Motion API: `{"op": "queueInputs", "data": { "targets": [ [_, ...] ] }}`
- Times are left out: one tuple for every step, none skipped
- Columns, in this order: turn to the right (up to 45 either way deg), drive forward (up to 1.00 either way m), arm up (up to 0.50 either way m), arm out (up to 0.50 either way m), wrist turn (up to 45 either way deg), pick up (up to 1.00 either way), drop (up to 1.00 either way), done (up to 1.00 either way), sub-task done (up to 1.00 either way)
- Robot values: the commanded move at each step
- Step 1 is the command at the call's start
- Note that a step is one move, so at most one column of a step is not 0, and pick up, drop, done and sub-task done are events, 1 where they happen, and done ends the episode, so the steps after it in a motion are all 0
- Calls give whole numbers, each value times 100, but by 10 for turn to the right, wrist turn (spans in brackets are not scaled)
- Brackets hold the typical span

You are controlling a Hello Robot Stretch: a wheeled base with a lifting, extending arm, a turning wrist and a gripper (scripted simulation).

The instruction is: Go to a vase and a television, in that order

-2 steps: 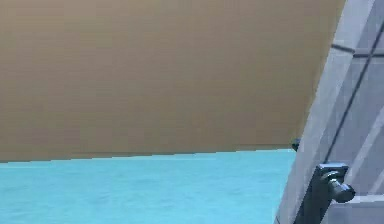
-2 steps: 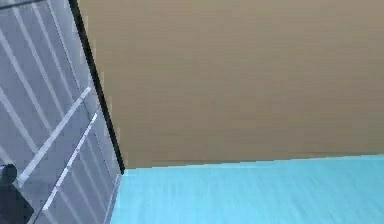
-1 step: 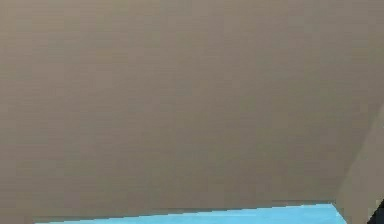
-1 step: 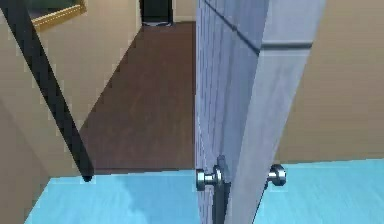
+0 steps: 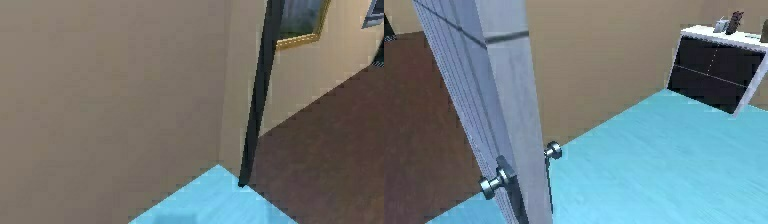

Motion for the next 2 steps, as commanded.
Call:
{"op": "queueInputs", "data": {
  "targets": [
    [0, 30, 0, 0, 0, 0, 0, 0, 0],
    [450, 0, 0, 0, 0, 0, 0, 0, 0]
  ]
}}
